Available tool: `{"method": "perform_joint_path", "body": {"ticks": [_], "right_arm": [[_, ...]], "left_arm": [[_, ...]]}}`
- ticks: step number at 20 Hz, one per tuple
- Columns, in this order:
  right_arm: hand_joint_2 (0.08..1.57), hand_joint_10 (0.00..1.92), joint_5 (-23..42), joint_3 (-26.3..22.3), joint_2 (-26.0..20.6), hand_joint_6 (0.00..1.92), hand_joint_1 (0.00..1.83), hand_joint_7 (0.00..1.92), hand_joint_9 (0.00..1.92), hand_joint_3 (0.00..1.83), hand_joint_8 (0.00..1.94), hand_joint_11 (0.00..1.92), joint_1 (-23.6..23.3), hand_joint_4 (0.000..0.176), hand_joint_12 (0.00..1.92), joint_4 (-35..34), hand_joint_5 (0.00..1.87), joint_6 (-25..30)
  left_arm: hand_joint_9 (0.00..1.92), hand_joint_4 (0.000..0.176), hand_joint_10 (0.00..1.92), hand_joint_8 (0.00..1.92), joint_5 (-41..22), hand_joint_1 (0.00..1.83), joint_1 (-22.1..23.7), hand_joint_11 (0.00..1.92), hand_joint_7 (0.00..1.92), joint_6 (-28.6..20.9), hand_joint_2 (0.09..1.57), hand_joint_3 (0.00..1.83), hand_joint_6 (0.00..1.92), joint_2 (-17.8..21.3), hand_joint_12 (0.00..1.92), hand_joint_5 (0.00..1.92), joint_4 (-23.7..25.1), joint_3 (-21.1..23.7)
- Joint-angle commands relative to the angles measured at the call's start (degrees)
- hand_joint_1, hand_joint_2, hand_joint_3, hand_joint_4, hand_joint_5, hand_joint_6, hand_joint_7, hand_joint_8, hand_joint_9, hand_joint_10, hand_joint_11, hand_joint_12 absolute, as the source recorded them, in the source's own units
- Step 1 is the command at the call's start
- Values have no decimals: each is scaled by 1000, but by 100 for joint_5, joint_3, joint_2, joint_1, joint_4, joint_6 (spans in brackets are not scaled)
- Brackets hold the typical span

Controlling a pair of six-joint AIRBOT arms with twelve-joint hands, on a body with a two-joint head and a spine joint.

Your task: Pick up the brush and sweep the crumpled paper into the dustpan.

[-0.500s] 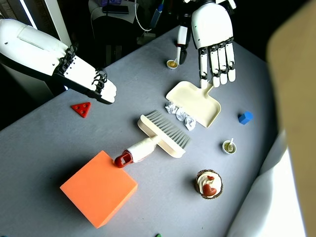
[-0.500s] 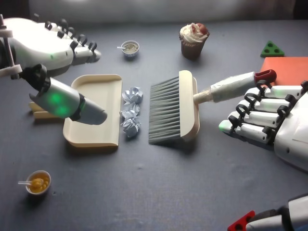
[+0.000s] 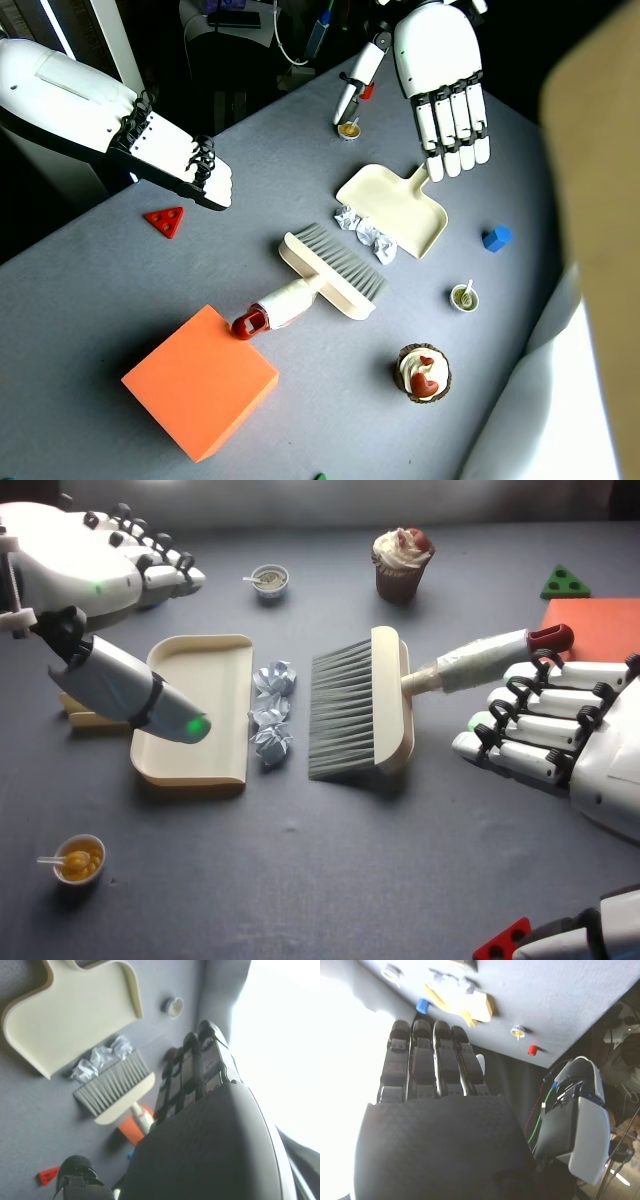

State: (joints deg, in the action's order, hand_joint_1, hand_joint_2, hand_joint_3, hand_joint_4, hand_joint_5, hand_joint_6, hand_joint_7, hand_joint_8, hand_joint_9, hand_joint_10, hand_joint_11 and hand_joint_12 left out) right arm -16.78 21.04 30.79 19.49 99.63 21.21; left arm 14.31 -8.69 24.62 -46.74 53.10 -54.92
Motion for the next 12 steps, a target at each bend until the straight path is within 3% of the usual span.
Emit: {"method": "perform_joint_path", "body": {"ticks": [1,6,12], "right_arm": [[885,9,-75,-45,-28,9,0,129,116,1,11,104,-49,0,17,123,103,27],[906,2,-100,-38,-28,1,0,124,108,7,2,81,-49,0,5,147,94,26],[914,5,-99,-55,-27,3,0,135,126,6,2,110,-20,0,15,208,107,27]], "left_arm": [[41,0,2,5,-258,0,41,11,41,28,827,10,1,72,62,4,175,0],[62,0,2,0,-545,137,-86,39,46,85,848,7,0,80,64,0,232,-197],[0,0,0,0,-847,757,-462,0,0,-252,1002,16,0,36,2,0,234,-465]]}}
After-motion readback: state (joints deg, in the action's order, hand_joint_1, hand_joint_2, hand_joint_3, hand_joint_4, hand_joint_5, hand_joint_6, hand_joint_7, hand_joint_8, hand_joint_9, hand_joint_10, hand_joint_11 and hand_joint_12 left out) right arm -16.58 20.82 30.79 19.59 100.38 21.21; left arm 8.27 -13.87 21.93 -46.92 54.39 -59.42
